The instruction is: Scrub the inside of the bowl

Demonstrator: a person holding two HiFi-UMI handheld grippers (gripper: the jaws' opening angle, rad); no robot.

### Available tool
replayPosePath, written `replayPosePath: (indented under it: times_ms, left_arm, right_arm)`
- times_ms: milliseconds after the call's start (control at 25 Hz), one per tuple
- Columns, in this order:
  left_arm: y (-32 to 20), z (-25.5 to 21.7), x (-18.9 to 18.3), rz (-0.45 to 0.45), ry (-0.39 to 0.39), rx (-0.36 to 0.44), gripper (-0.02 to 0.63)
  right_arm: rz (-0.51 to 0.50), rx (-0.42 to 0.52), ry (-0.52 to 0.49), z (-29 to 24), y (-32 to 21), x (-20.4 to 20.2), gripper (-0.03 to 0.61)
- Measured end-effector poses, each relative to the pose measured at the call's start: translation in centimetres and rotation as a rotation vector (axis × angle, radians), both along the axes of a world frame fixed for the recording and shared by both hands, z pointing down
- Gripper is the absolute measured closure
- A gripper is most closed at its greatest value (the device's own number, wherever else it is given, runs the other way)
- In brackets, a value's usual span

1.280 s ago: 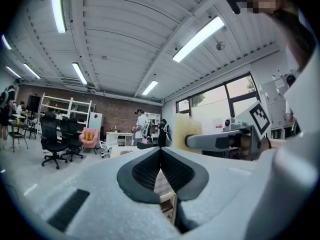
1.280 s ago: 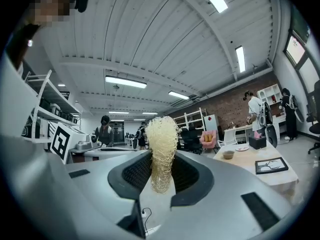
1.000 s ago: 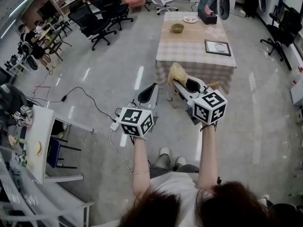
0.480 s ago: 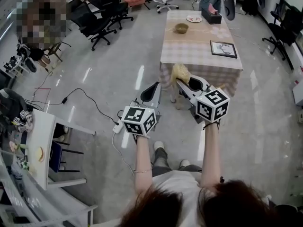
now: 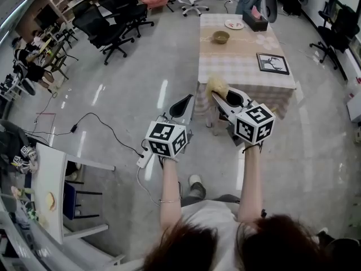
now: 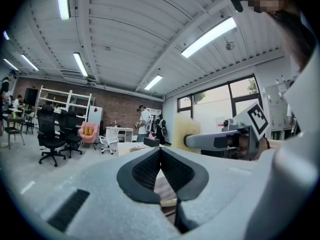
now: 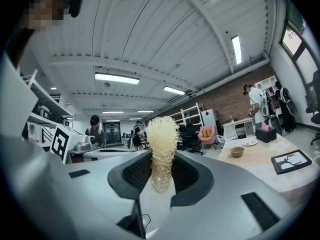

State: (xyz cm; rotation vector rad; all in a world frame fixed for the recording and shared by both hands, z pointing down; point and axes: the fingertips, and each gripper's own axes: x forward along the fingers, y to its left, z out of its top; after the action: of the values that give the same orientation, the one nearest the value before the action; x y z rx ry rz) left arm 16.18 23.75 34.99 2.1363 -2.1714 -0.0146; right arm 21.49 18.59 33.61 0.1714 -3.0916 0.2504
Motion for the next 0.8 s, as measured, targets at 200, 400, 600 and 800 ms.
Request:
replayPosePath:
  times_ms: [200,400,600,800]
  left_arm:
    - [-0.2,-0.6,-3.9,0.014,-0.007,0.009,0.603]
    - [-0.2,-0.5,-7.3,0.032,-0.015,0.007,0.603]
    - [-0.5,0.4,-9.6,0.058,0.001,0.009,0.603]
    - [-1.8,1.5,-11.2,0.077,0.023,0.0,0.603]
  right_arm:
    - [0.029,0.006,0.007,0.0,-0.4,-3.4,0.483]
    - [0.054,0.003,0.003,0.3,-0.5,-6.6,0.483]
    - [0.079,0.0,0.003,1.1,-0.4,-9.0,0.483]
    - [0.101,-0.006,0.024,2.1,-1.5,-10.4,0.483]
